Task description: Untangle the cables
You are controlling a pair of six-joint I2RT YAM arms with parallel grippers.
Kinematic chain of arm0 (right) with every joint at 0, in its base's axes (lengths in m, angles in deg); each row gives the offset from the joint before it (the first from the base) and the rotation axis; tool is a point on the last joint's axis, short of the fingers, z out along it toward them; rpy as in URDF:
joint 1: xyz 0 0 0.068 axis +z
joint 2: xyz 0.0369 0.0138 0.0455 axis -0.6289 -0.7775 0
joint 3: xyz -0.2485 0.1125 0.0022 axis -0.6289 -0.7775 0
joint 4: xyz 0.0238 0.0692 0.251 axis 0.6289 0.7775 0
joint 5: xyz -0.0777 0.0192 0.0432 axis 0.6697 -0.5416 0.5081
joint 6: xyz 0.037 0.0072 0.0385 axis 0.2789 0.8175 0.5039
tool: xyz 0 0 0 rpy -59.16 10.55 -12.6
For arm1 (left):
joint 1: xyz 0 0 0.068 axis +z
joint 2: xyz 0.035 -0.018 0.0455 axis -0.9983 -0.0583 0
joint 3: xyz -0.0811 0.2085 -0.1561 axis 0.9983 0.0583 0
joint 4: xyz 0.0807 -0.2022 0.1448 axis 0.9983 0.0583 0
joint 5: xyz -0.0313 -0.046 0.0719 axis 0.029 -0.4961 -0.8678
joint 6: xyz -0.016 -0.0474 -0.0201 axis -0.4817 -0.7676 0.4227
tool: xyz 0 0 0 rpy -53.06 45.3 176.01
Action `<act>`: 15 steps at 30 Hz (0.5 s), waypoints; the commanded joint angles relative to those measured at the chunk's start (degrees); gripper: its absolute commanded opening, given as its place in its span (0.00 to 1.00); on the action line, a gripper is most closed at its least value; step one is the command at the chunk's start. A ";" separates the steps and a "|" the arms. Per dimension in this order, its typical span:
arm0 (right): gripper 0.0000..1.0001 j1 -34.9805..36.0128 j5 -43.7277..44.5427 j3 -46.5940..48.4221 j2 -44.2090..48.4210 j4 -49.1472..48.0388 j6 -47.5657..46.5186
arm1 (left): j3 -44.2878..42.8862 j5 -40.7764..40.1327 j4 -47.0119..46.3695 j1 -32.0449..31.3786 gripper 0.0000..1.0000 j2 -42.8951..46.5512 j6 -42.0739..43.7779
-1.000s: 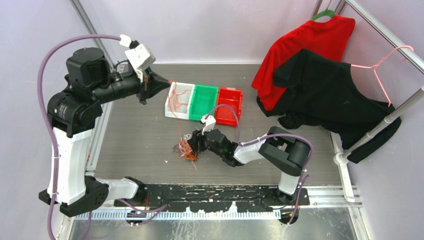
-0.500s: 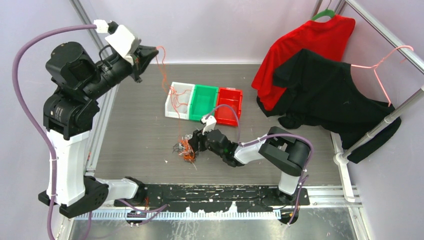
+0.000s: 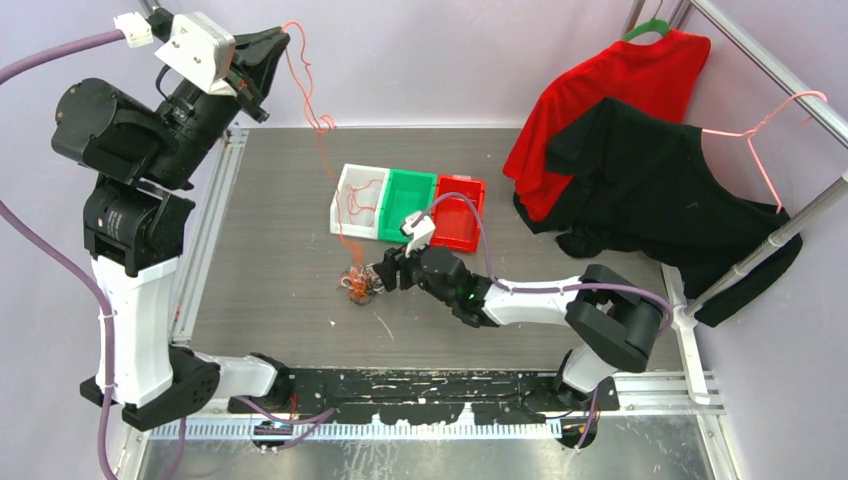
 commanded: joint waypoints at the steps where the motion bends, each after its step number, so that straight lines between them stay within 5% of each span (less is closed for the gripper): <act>1: 0.67 0.21 -0.42 4.55 7.24 3.08 -5.33 | 0.69 3.57 -2.64 -0.19 0.00 1.26 -1.68; 9: 0.93 0.24 -10.68 15.36 13.72 9.73 -8.20 | 5.30 7.50 -1.63 -0.23 0.00 4.00 -2.71; 15: 0.94 0.21 -15.57 24.72 8.28 11.78 -7.87 | 4.99 9.09 -1.36 -0.26 0.00 3.43 -3.99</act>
